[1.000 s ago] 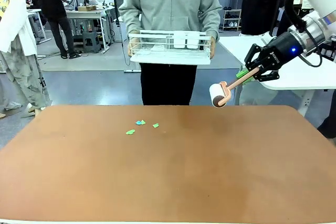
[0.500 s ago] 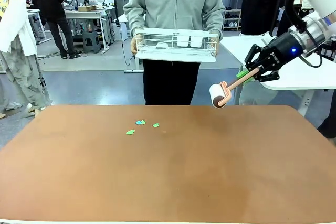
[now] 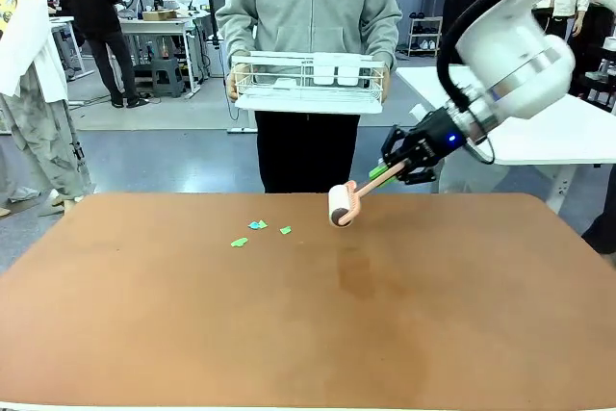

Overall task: Clean the table.
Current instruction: Clean the table with the Lint Roller when the human lifts the Dish drying rack.

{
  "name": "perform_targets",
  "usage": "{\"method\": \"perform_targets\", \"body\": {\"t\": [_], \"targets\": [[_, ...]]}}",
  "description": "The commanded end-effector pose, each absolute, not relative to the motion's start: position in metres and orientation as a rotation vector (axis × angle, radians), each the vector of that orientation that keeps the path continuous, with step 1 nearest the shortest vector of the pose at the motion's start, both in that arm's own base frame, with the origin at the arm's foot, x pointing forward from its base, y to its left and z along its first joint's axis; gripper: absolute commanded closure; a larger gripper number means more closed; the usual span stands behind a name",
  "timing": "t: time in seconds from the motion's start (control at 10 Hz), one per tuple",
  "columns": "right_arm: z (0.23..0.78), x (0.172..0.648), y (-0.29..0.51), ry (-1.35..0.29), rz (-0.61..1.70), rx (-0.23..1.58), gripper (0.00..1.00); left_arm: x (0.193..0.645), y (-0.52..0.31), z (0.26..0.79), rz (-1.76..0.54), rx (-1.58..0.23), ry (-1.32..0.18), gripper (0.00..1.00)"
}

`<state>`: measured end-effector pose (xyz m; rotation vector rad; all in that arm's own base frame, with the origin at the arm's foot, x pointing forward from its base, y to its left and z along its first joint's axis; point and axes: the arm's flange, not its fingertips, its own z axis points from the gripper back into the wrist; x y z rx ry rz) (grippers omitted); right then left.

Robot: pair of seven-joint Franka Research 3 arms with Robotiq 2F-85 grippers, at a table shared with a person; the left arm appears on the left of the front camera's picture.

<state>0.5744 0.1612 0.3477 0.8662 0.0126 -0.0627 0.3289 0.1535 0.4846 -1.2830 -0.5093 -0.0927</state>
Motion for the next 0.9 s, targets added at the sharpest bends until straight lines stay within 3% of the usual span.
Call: {"method": "perform_targets", "body": {"t": [0.0,0.3,0.8], "targets": [[0.339,0.585,0.177,-0.072,-0.077,0.887,0.79,0.327,0.154,0.487,-0.104,-1.306,-0.528,0.0],[0.325,0.59,0.197,-0.149,-0.089,0.881,0.79,0.327,0.154,0.487,-0.104,-1.306,-0.528,0.0],[0.293,0.61,0.218,-0.037,-0.094,0.862,0.79,0.327,0.154,0.487,-0.104,-1.306,-0.528,0.0]]}}
